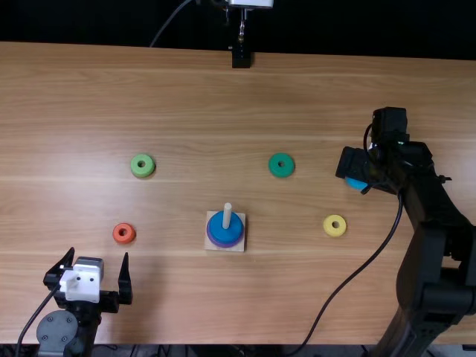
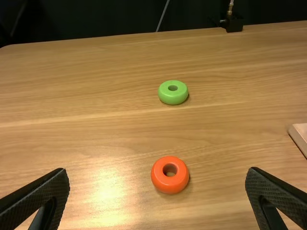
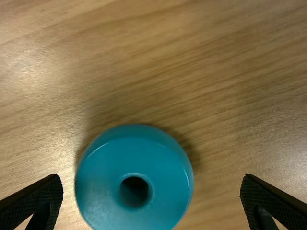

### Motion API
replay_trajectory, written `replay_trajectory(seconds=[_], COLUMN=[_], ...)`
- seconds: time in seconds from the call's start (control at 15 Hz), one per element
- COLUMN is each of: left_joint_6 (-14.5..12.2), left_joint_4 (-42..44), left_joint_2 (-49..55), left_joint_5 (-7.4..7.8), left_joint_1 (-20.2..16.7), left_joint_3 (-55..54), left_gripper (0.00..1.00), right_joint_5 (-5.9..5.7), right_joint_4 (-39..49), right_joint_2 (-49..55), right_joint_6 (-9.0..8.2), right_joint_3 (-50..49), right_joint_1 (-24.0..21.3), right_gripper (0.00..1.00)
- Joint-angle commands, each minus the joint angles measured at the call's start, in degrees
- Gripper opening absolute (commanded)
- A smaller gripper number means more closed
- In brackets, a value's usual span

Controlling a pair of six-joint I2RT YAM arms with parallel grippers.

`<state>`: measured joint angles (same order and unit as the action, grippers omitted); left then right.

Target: Build the Hanoi tower: stack the rings onto the peg from bottom to top in this color order: purple, dark blue, light blue, dark green, light green, yellow, orange.

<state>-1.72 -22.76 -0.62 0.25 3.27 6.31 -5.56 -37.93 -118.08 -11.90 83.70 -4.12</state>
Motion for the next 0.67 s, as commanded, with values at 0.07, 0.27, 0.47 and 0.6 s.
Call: replay_trajectory(seconds=[0.07, 0.27, 0.47, 0.6], left_joint_6=[-0.92, -0.92, -0.92, -0.92], left_joint_4=[-4.45, -4.45, -4.45, -4.45], left_joint_2=[0.62, 0.62, 0.62, 0.62], left_joint_5=[0.28, 0.28, 0.28, 0.28], left_joint_1=[-0.46, -0.46, -0.46, -0.46], left_joint_3=[-6.31, -6.31, -6.31, -6.31], left_gripper=[1.0, 1.0, 1.0, 1.0], right_joint_5=[-0.55, -0.55, -0.66, -0.66], right_joint_4=[0.01, 0.01, -0.1, -0.2], right_joint_2=[-1.54, -2.33, -2.94, -3.29], right_joint_6=[-0.54, -0.54, -0.65, -0.54], right_joint_3=[2.08, 2.26, 2.52, 3.13], right_joint_1=[-0.8, -0.8, -0.8, -0.8], right_gripper=[1.0, 1.0, 1.0, 1.0])
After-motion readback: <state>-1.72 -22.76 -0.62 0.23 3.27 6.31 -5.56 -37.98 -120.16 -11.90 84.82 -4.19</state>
